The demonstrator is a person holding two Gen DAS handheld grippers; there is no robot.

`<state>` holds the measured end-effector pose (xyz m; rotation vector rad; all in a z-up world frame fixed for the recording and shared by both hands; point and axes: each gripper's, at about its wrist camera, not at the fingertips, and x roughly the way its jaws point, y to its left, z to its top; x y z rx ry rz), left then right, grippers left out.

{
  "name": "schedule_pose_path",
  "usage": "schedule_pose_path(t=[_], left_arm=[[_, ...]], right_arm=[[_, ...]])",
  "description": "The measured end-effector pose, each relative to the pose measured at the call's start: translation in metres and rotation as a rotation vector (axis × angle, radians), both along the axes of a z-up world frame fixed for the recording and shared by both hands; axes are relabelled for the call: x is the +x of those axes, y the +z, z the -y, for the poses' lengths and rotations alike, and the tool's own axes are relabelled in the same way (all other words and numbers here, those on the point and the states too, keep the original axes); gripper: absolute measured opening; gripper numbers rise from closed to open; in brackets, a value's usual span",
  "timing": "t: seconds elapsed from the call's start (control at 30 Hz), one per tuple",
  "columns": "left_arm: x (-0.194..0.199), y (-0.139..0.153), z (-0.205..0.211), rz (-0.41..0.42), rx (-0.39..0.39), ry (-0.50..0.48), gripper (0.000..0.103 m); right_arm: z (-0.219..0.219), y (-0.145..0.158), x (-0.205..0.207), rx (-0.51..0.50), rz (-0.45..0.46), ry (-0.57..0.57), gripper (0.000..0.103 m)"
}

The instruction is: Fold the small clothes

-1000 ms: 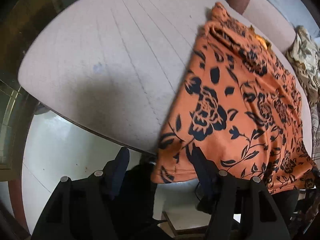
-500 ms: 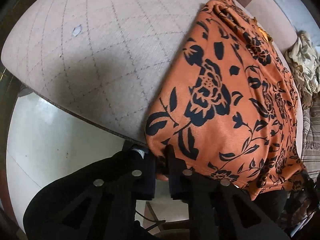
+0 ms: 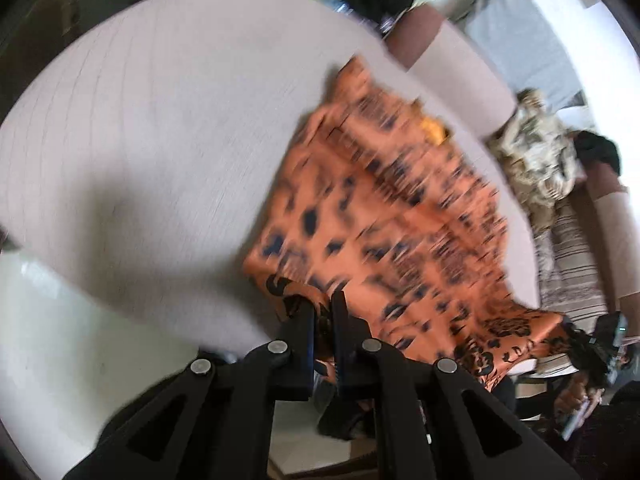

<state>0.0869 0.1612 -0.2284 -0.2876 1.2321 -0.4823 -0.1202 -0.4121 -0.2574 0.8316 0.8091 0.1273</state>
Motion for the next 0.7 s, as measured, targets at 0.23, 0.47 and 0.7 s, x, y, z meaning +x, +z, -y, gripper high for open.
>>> schedule_pose_path(t=[0.23,0.47,0.7], left_arm=[[0.091,0.042,0.048,0.077,-0.014,0.003,0.008],[0.207,0.039,0.12,0.134,0.039,-0.005,0.008],[0.292,-0.03,0.185,0.132,0.151,0.001,0.008]], right_arm=[[0.053,0.014,0.064,0.027,0.038,-0.109,0.007],[0.097,-0.01,0.149,0.043,0.009,-0.229,0.007],[0.138,-0.094,0.217,0.178,-0.107,-0.385,0.009]])
